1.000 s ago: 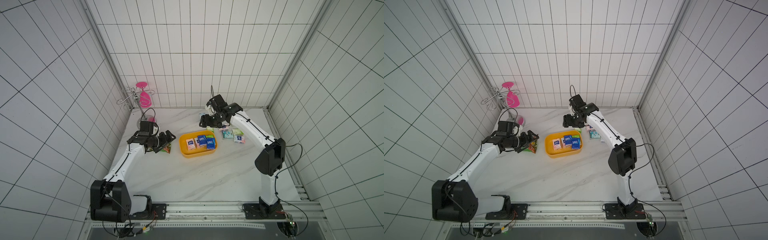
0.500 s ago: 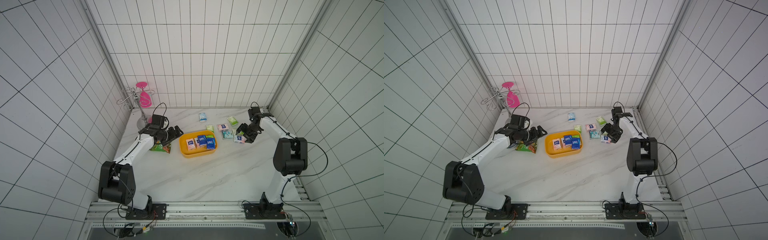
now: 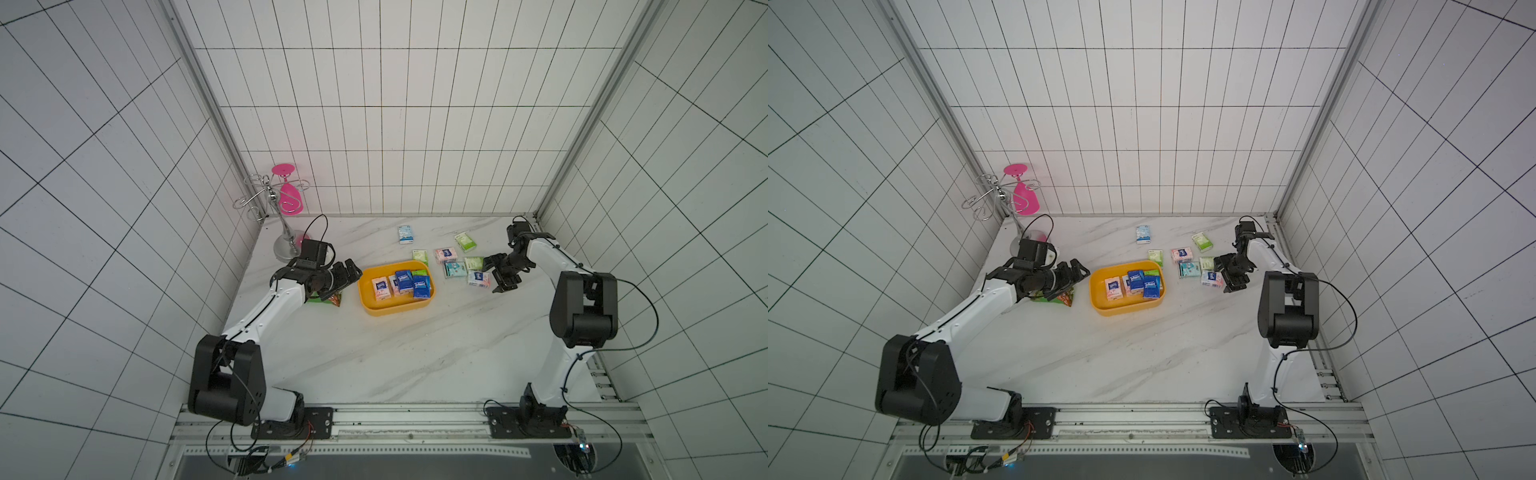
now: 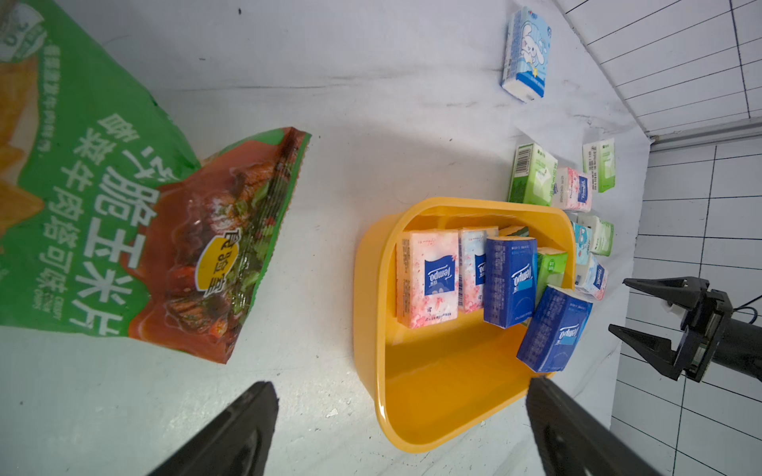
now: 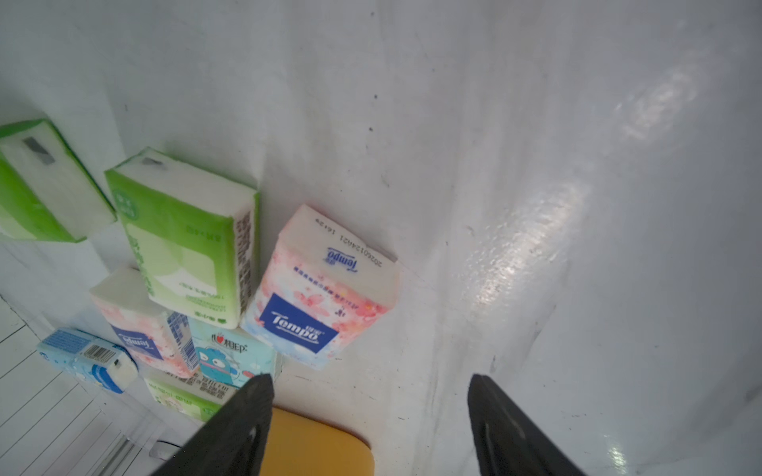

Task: Put the pocket tissues into the storage box
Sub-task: Pick up the pocket tissues from the center of the board.

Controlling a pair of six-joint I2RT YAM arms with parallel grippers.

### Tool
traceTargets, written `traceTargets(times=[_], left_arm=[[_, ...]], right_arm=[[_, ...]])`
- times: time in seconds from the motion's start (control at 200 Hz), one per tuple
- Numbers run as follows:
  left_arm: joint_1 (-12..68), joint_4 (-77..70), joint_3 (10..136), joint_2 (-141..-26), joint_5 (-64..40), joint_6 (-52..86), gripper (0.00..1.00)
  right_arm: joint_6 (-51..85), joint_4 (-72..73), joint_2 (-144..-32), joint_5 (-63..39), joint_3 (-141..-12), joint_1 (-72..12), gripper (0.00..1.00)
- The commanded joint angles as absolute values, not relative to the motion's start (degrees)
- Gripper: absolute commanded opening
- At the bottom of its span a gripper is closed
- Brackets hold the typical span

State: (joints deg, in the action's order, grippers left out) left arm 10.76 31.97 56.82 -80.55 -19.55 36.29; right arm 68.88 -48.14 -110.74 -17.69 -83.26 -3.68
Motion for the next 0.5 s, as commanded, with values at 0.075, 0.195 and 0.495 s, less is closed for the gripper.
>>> traceTargets(times=[0.075, 0.195, 0.495], left_arm=[[9.61, 31.44, 55.94, -78.48, -17.8, 36.14, 0.97], [8.59, 31.77, 56.15, -78.37, -17.71, 35.77, 0.98], [6.69, 32.01, 55.95, -77.76, -17.99, 34.91, 0.97]], right_arm=[[76.51, -47.47, -116.27, -19.1, -86.03, -3.17, 0.78], [79.28, -47.03, -118.12, -18.64, -86.39, -3.23, 0.78], [81.77, -45.83, -116.78, -15.68, -86.2, -3.36, 0.78]])
